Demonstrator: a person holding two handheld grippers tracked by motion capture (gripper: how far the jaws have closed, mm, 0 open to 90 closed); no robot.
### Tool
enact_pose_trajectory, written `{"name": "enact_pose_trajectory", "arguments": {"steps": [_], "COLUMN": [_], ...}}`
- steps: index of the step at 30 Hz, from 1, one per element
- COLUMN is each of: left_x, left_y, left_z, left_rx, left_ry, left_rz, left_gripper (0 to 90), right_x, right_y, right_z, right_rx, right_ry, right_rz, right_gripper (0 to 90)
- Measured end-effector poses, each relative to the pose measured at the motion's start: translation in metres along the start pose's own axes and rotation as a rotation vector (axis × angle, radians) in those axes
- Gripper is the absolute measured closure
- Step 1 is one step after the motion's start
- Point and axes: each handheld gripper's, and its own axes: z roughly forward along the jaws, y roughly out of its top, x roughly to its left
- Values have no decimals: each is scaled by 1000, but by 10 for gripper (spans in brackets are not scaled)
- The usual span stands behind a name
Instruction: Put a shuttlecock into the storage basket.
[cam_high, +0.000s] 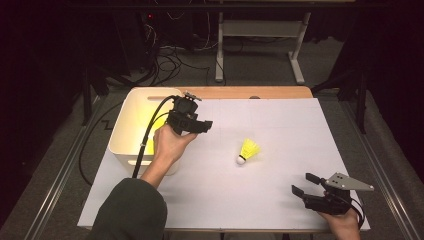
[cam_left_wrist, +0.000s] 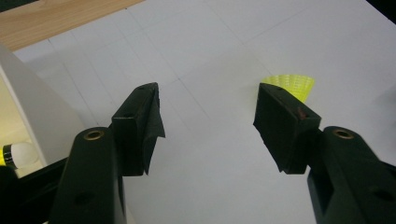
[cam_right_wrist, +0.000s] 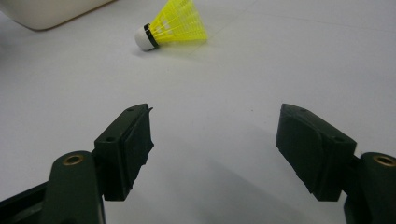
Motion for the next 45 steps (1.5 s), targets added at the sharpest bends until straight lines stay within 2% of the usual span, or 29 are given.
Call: {"name": "enact_pose_trajectory", "arguments": {"steps": [45], "left_x": [-22], "left_y": [-13], "left_z": [25], "left_rx": [13], "left_ry": [-43], "left_rz": [32], "left_gripper": [409], "right_x": [0], "right_y": [0], "right_z": [0], "right_rx": [-1], "right_ry": [2], "right_rz": [0], "right_gripper": [273]}}
